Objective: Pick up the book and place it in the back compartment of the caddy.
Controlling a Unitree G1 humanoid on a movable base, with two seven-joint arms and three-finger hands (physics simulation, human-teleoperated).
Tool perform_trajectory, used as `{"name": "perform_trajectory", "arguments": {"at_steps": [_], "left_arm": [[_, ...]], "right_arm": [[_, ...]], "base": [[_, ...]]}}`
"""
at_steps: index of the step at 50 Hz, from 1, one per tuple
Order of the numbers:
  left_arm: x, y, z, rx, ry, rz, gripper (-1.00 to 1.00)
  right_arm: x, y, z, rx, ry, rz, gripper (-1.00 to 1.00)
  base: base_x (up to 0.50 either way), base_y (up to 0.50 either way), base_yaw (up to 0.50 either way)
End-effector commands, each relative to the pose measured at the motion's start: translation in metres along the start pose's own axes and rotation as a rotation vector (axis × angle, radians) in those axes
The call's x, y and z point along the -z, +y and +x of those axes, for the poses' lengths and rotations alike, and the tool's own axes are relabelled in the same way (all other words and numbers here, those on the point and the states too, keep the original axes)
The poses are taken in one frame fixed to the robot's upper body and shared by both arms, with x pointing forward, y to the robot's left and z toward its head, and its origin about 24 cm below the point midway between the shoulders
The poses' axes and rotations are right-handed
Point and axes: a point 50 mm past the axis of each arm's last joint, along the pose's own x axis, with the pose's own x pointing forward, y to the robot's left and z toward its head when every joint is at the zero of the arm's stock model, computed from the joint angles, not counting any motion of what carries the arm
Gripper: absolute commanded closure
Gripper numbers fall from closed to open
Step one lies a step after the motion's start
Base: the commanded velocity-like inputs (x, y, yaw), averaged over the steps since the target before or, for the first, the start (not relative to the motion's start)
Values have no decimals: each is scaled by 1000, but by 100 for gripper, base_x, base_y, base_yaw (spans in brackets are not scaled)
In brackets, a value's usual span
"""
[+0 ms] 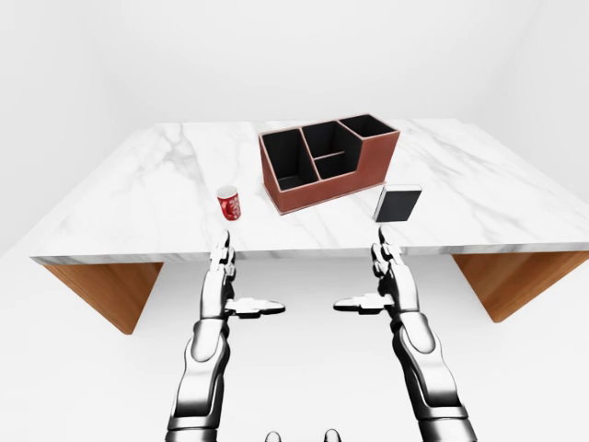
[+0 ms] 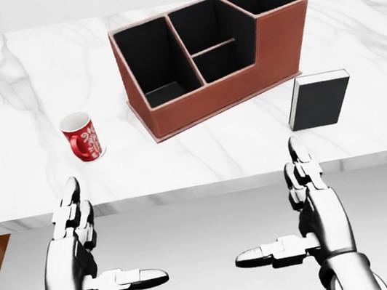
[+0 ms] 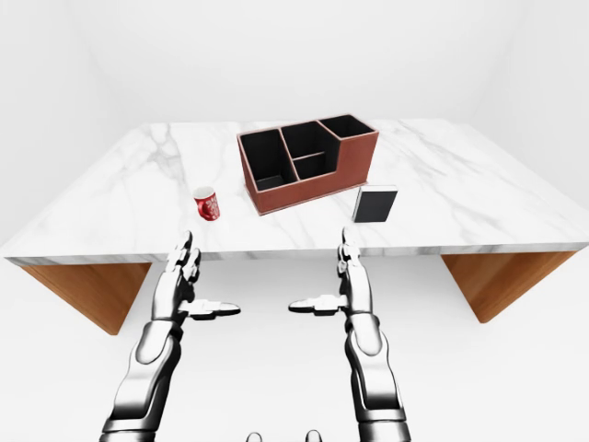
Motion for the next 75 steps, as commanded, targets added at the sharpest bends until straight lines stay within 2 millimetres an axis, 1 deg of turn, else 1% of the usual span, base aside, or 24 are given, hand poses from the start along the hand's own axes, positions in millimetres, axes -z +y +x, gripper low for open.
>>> {"name": "perform_trajectory", "arguments": {"at_steps": [1,9,16,22,23,24,25,27,31,32,35,37,41,43,47,49,55,58,60,64,66,69,72,75], "left_arm": [[1,6,0,3,17,0,-100],[0,5,0,8,19,16,-99],[-1,6,3,15,32,15,-100],[-8,11,7,5,19,20,-100],[-14,11,7,9,-2,30,-100],[-23,13,8,6,-43,35,-99],[-24,13,9,6,-45,36,-99],[-38,16,9,-1,-101,43,-99],[-49,19,10,-5,-146,56,-99],[-55,20,9,-3,-172,64,-100],[-63,20,6,3,-207,72,-100],[-70,21,3,8,-241,69,-99],[-80,22,0,10,-281,71,-99],[-89,25,-3,4,-322,69,-100],[-99,30,-6,-3,-366,79,-100],[-105,34,-7,-13,-391,76,-99],[-112,38,-9,-30,-424,73,-100],[-116,38,-11,-29,-440,81,-100],[-119,39,-13,-29,-453,83,-99],[-113,40,-14,-25,-427,95,-100],[-114,41,-15,-26,-431,96,-100],[-116,42,-18,-25,-444,96,-100],[-128,43,-19,-34,-498,88,-100],[-125,43,-18,-32,-483,92,-100]], "right_arm": [[-3,-7,0,-18,22,49,-100],[-4,-10,2,-4,21,32,-100],[-9,-14,3,9,1,21,-100],[-16,-18,4,22,-28,8,-100],[-18,-18,4,25,-34,4,-100],[-21,-20,4,30,-50,1,-100],[-22,-20,4,30,-51,0,-100],[-30,-22,3,34,-85,-3,-100],[-42,-24,0,39,-138,-10,-100],[-49,-25,-2,41,-166,-12,-100],[-60,-26,-7,41,-218,-17,-100],[-65,-26,-9,38,-241,-21,-100],[-73,-25,-12,34,-273,-28,-100],[-75,-25,-14,33,-285,-31,-100],[-79,-26,-15,33,-300,-34,-100],[-84,-27,-16,38,-323,-38,-100],[-104,-31,-24,42,-416,-40,-100],[-111,-31,-31,4,-448,-31,-100],[-112,-31,-35,-23,-457,-21,-100],[-113,-31,-35,-24,-460,-31,-100],[-112,-30,-34,-22,-452,-41,-100],[-110,-29,-34,-23,-444,-51,-100],[-109,-28,-34,-26,-438,-61,-100],[-109,-27,-34,-30,-436,-70,-100]], "base": [[0,0,0],[0,0,0],[0,0,0],[0,0,0],[0,0,0],[0,0,0],[0,0,0],[0,0,0],[0,0,0],[0,0,0],[0,0,0],[0,0,0],[0,0,0],[0,0,0],[0,0,0],[0,0,0],[0,0,0],[0,0,0],[16,0,0],[50,0,0],[50,0,0],[50,0,0],[50,0,0],[50,0,0]]}}
